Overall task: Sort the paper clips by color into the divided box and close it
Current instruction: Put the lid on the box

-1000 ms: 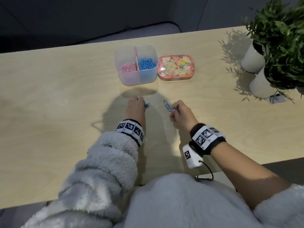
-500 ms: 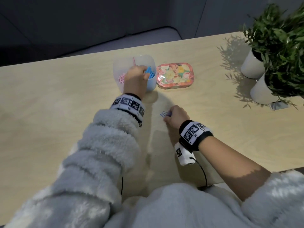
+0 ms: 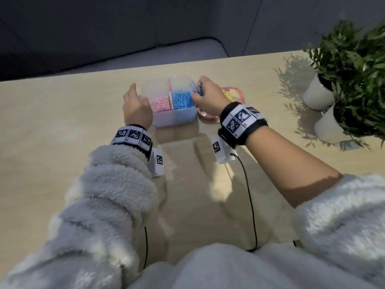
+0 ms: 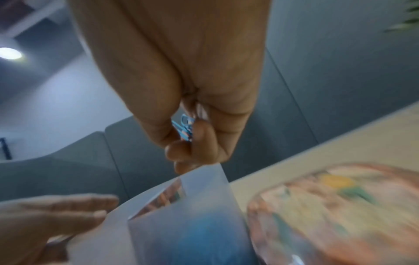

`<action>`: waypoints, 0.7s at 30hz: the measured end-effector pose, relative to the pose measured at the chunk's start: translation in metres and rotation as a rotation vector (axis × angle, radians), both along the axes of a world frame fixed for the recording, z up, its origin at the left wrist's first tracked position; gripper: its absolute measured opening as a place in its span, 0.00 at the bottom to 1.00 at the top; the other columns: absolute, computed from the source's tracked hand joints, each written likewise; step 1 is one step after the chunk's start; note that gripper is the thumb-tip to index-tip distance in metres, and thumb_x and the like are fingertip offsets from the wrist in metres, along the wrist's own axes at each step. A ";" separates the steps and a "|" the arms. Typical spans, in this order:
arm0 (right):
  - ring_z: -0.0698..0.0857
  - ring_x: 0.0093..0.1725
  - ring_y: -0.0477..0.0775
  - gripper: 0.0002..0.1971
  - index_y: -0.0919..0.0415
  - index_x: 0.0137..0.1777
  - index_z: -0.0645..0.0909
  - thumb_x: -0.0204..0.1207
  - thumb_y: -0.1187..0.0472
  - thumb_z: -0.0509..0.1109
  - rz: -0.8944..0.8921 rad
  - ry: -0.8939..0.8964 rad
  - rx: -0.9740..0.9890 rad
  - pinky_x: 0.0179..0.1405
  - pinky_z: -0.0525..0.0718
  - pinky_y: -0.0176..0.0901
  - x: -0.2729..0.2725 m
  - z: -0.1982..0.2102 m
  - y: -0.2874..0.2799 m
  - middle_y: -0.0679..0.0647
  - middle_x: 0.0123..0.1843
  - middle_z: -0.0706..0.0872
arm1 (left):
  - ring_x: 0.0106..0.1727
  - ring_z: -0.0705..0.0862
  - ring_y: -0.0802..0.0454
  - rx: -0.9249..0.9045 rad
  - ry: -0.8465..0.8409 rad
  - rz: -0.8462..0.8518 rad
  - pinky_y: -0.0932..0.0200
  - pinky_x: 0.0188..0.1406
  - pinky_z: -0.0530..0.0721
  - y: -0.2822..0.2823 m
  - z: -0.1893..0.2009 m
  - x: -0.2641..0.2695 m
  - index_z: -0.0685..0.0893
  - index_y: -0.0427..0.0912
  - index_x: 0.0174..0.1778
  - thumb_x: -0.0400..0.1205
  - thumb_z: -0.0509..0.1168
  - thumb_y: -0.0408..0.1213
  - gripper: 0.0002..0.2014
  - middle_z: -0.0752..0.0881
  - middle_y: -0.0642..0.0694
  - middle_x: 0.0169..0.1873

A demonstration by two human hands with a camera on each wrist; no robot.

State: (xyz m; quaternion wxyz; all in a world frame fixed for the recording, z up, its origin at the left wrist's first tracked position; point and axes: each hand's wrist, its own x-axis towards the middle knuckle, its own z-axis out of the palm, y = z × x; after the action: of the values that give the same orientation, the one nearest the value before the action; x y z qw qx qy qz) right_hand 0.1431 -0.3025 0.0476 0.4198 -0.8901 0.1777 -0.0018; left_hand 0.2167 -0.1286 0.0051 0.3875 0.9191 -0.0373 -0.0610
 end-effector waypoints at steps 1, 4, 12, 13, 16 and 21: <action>0.83 0.45 0.60 0.04 0.62 0.49 0.70 0.76 0.66 0.60 0.017 0.028 -0.081 0.42 0.78 0.42 0.014 0.004 0.004 0.62 0.46 0.82 | 0.73 0.71 0.42 -0.083 0.063 -0.040 0.53 0.72 0.69 0.004 -0.006 0.001 0.64 0.39 0.77 0.84 0.50 0.34 0.22 0.71 0.38 0.74; 0.84 0.58 0.65 0.11 0.67 0.59 0.74 0.78 0.67 0.59 0.090 0.196 -0.199 0.53 0.81 0.49 0.041 0.007 0.016 0.66 0.63 0.81 | 0.59 0.78 0.48 -0.174 0.090 -0.134 0.52 0.59 0.79 0.011 -0.013 0.000 0.72 0.42 0.71 0.84 0.52 0.33 0.19 0.80 0.38 0.65; 0.76 0.67 0.63 0.16 0.66 0.63 0.77 0.77 0.60 0.62 -0.455 0.009 -0.262 0.64 0.74 0.48 0.014 -0.017 -0.054 0.62 0.65 0.80 | 0.61 0.80 0.38 -0.251 0.095 -0.098 0.35 0.58 0.83 0.012 -0.012 -0.011 0.70 0.48 0.72 0.85 0.46 0.47 0.21 0.81 0.36 0.64; 0.73 0.69 0.65 0.22 0.67 0.65 0.75 0.77 0.53 0.64 -0.504 0.132 -0.328 0.66 0.73 0.52 0.004 -0.026 -0.068 0.63 0.68 0.77 | 0.62 0.81 0.38 -0.262 0.106 -0.080 0.35 0.58 0.83 0.012 -0.012 -0.013 0.70 0.49 0.73 0.84 0.46 0.48 0.22 0.81 0.37 0.64; 0.69 0.70 0.66 0.37 0.65 0.65 0.77 0.69 0.34 0.66 -0.513 0.467 -0.329 0.66 0.71 0.56 -0.013 -0.054 -0.090 0.64 0.69 0.73 | 0.61 0.82 0.39 -0.271 0.115 -0.051 0.37 0.59 0.83 0.011 -0.013 -0.017 0.69 0.54 0.73 0.80 0.45 0.53 0.25 0.82 0.39 0.64; 0.71 0.70 0.65 0.33 0.68 0.67 0.72 0.72 0.41 0.70 -0.532 0.361 -0.169 0.65 0.72 0.52 -0.026 -0.071 -0.082 0.64 0.69 0.75 | 0.62 0.81 0.38 -0.247 0.133 -0.052 0.37 0.59 0.83 0.011 -0.012 -0.023 0.67 0.55 0.74 0.79 0.44 0.54 0.26 0.81 0.38 0.65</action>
State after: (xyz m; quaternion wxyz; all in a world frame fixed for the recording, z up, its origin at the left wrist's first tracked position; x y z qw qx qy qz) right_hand 0.1171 -0.3846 -0.0235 0.2912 -0.8301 0.4745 0.0318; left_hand 0.1933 -0.1171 -0.0069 0.4975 0.8571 -0.0427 -0.1269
